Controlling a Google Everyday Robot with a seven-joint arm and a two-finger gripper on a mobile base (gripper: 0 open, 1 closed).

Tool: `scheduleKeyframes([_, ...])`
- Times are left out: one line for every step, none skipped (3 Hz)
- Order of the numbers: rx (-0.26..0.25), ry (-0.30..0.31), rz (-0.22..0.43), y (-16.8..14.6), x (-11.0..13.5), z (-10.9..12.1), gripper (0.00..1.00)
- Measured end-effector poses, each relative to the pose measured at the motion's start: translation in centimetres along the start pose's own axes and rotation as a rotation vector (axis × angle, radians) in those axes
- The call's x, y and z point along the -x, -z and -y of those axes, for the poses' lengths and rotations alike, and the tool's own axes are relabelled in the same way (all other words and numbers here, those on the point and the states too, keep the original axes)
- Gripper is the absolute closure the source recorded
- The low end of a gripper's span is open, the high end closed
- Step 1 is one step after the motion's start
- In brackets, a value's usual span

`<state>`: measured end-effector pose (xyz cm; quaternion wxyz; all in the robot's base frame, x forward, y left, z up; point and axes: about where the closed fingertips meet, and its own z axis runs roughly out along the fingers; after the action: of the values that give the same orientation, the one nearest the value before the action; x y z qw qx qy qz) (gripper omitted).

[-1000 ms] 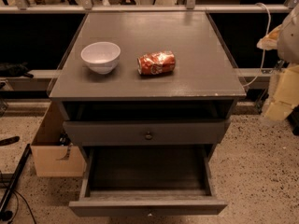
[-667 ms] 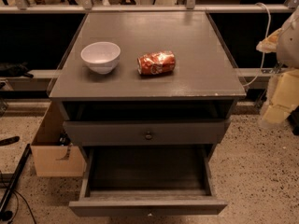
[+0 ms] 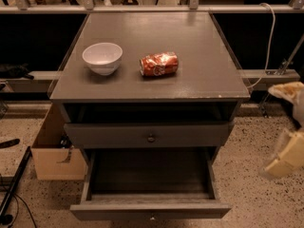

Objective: Close middle drawer

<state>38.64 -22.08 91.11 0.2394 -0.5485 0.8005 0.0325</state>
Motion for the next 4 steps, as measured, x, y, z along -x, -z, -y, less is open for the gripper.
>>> scheduleKeyframes([-0.013, -0.061, 0.189, -5.1, -3.4, -3.0, 0.00])
scheduleKeyframes([0.011, -0.054, 0.337, -7.1, -1.7, -4.4, 0.00])
scheduleKeyframes([0.009, -0.048, 0.366, -6.8, -0.8, -4.4, 0.00])
scheduleKeyframes([-0.004, -0.102, 0.362, -8.0, -0.7, -5.7, 0.00])
